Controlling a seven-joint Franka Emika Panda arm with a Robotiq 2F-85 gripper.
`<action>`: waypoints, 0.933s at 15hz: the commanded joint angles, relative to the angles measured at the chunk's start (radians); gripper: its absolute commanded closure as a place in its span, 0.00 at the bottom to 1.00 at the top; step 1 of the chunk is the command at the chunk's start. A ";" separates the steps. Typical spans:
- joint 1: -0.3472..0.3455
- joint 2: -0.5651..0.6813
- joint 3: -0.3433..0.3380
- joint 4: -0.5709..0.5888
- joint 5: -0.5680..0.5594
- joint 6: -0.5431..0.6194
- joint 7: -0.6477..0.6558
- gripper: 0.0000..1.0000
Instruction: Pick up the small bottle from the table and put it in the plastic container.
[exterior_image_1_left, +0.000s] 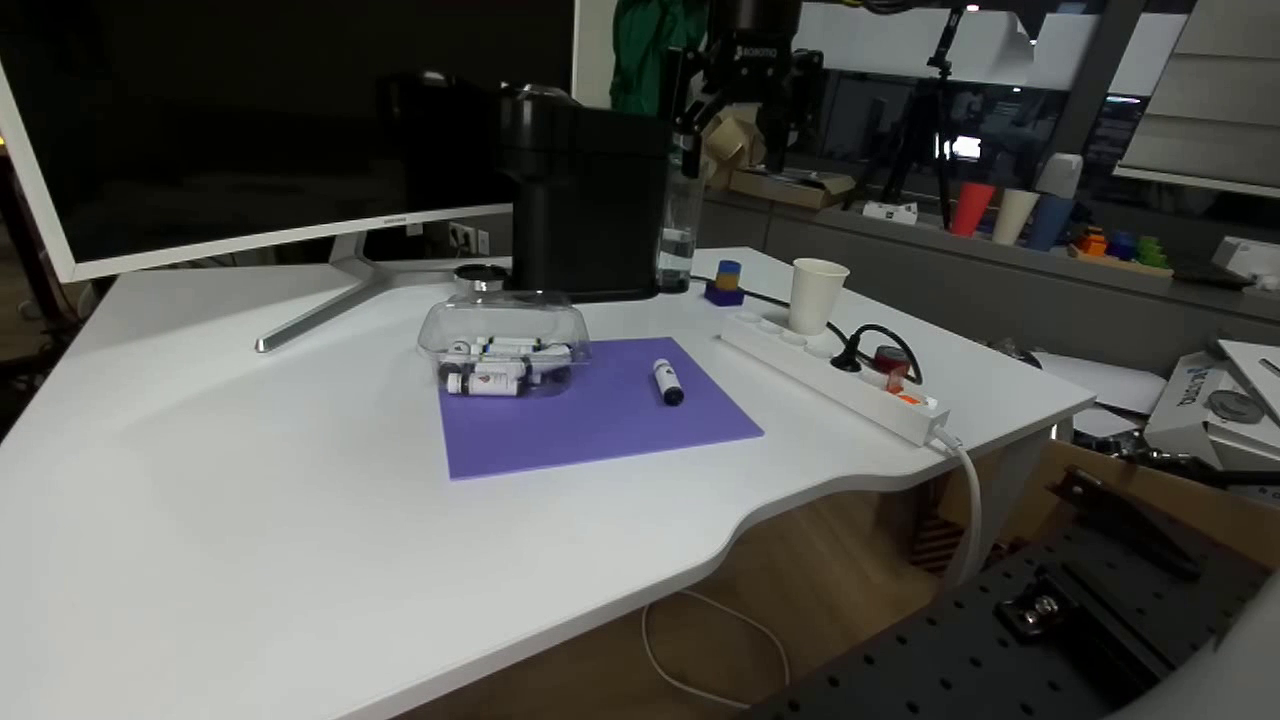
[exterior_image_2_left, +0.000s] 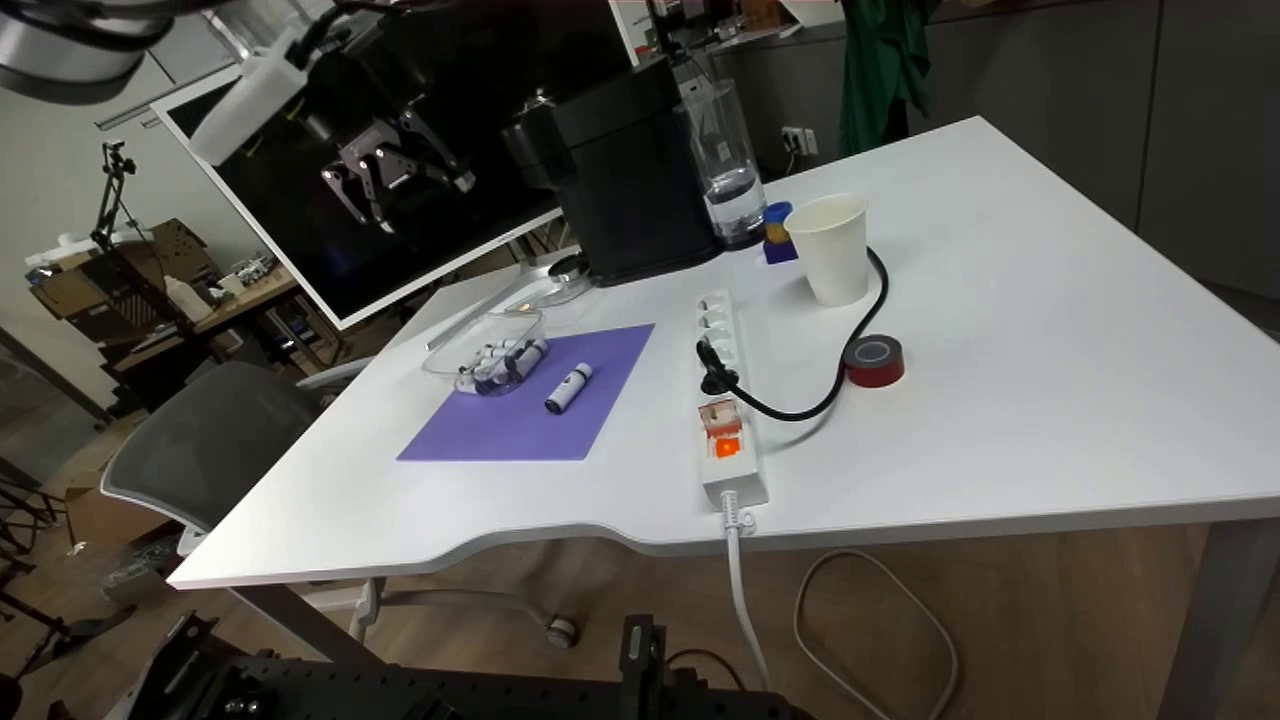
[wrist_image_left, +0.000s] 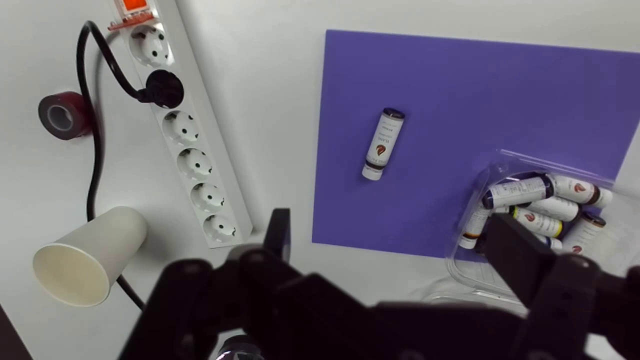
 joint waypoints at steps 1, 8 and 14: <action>0.000 0.101 -0.023 0.016 0.008 0.147 0.058 0.00; 0.002 0.358 -0.033 0.097 0.211 0.282 -0.058 0.00; -0.026 0.522 0.004 0.193 0.339 0.236 -0.140 0.00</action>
